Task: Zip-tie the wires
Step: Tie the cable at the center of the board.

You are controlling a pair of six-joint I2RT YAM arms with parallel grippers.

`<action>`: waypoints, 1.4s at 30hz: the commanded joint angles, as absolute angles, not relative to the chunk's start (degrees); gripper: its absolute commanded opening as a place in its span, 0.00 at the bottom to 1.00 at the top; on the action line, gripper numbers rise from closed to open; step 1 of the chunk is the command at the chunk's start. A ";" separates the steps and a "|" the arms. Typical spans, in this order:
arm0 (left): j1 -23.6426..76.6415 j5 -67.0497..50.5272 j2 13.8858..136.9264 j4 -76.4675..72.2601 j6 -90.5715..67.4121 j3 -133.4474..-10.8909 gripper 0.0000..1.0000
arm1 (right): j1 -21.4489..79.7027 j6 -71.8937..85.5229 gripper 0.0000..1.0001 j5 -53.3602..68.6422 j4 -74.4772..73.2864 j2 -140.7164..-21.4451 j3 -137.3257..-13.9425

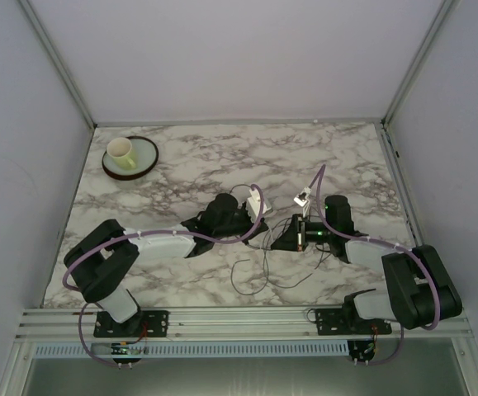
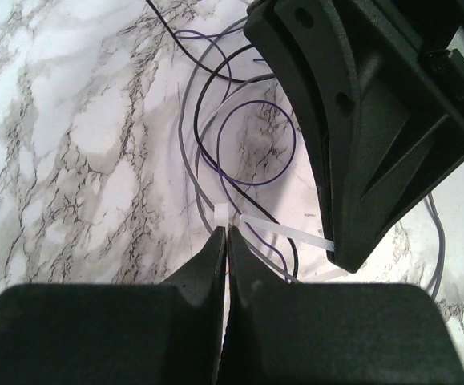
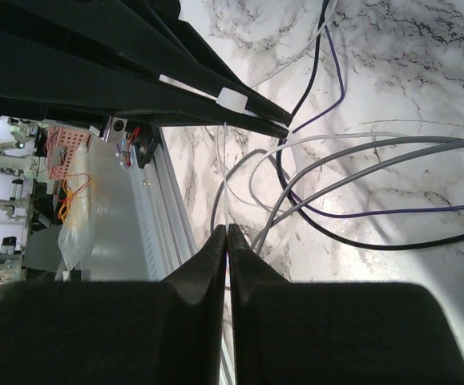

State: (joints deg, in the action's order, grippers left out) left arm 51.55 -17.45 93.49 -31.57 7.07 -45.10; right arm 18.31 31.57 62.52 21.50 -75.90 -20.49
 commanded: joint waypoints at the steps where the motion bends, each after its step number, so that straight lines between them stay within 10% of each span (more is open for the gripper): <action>1: 51.86 -17.77 91.59 -32.26 8.09 -45.07 0.00 | 18.85 30.26 0.00 63.70 22.25 -75.67 -21.64; 42: 53.04 -15.73 89.99 -34.40 11.53 -42.43 0.00 | 18.71 31.94 0.00 63.89 23.82 -76.36 -22.20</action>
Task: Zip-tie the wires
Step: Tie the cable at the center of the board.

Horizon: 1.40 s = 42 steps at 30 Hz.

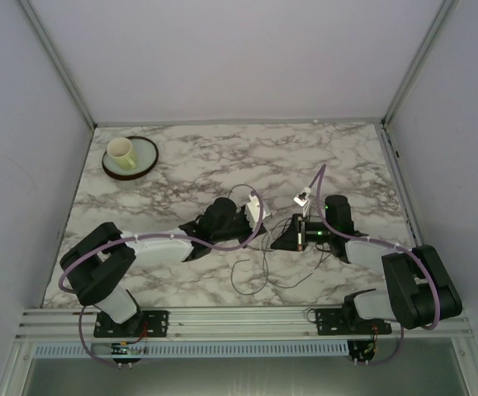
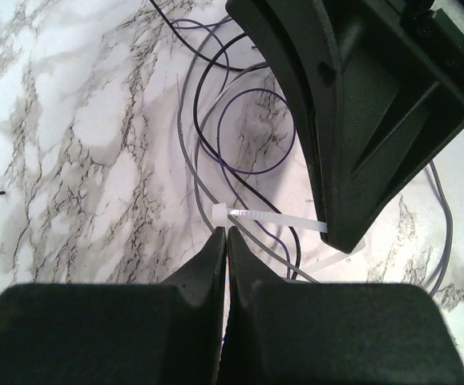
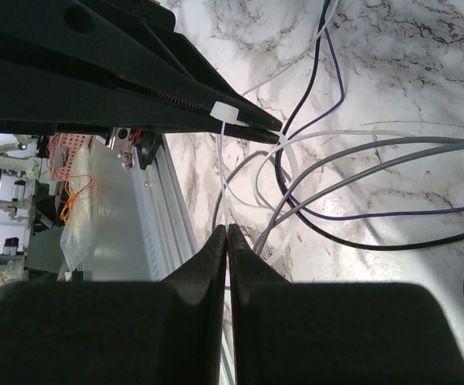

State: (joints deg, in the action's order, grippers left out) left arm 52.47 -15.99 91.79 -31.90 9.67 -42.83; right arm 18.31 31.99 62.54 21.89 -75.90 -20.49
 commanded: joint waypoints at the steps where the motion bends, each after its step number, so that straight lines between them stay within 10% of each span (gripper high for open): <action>1: 53.16 -15.59 90.08 -34.52 11.70 -42.45 0.00 | 18.70 32.05 0.00 64.04 23.82 -76.44 -22.56; 42: 54.84 -10.36 90.36 -37.88 14.03 -41.58 0.00 | 18.97 40.26 0.00 62.75 19.89 -77.36 -25.68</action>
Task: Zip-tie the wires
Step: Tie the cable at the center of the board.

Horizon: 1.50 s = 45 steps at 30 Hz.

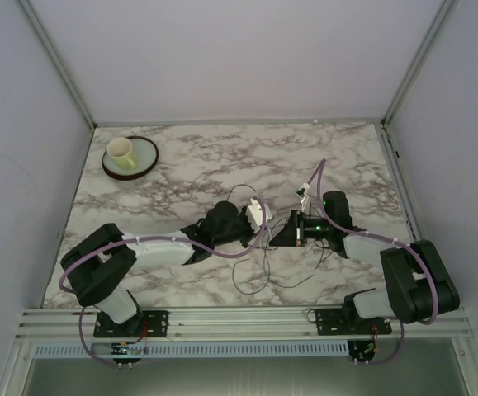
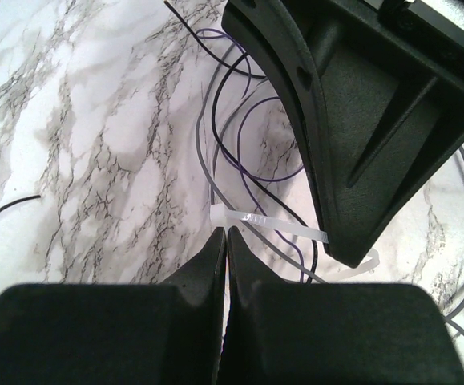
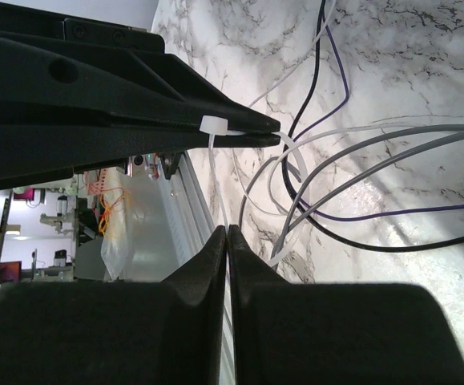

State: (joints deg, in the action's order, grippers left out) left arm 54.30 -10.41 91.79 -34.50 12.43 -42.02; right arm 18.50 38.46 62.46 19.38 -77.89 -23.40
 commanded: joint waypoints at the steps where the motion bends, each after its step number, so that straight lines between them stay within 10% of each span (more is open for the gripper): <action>1: 54.91 -10.28 90.29 -38.03 14.10 -41.57 0.00 | 18.92 40.62 0.00 62.91 19.79 -77.46 -25.82; 45: 56.69 -10.20 91.62 -37.01 16.08 -41.75 0.00 | 16.95 45.84 0.00 61.13 19.51 -83.97 -32.71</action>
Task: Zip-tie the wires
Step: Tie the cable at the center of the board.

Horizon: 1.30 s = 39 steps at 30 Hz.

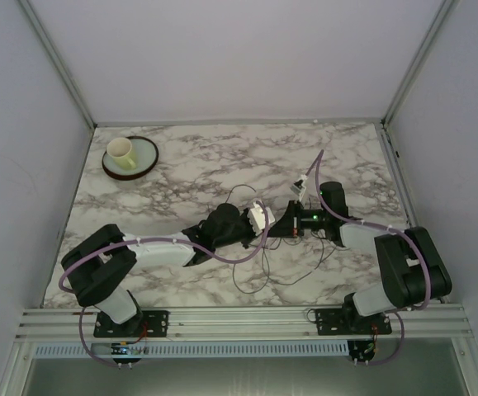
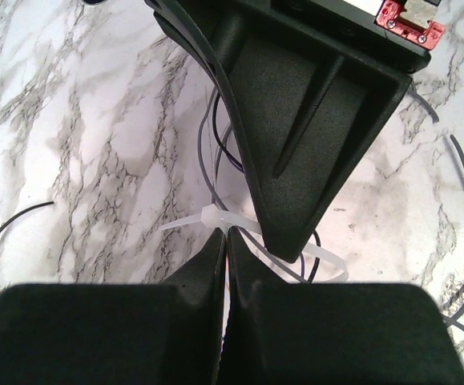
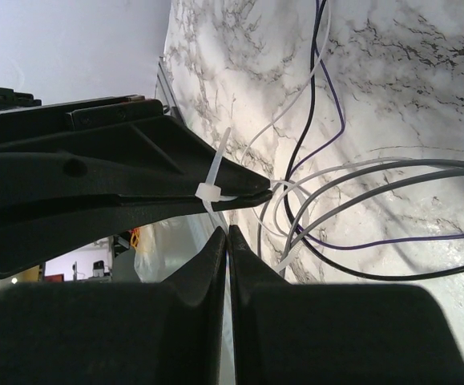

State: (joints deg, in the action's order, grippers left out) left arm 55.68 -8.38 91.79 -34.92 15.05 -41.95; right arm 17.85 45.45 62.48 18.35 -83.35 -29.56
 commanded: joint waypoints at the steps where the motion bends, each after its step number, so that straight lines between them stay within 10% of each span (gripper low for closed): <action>1: 56.69 -10.35 91.51 -37.00 16.08 -41.76 0.00 | 16.80 45.81 0.00 61.17 19.43 -84.10 -32.67; 39: 56.87 -9.98 92.72 -37.87 13.88 -42.34 0.00 | 15.96 45.24 0.00 62.65 18.12 -83.33 -32.31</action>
State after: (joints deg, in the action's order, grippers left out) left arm 56.05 -8.27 93.38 -36.07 13.69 -42.06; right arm 17.04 45.23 64.79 16.56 -83.35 -31.09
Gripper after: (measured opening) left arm 0.005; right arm 0.005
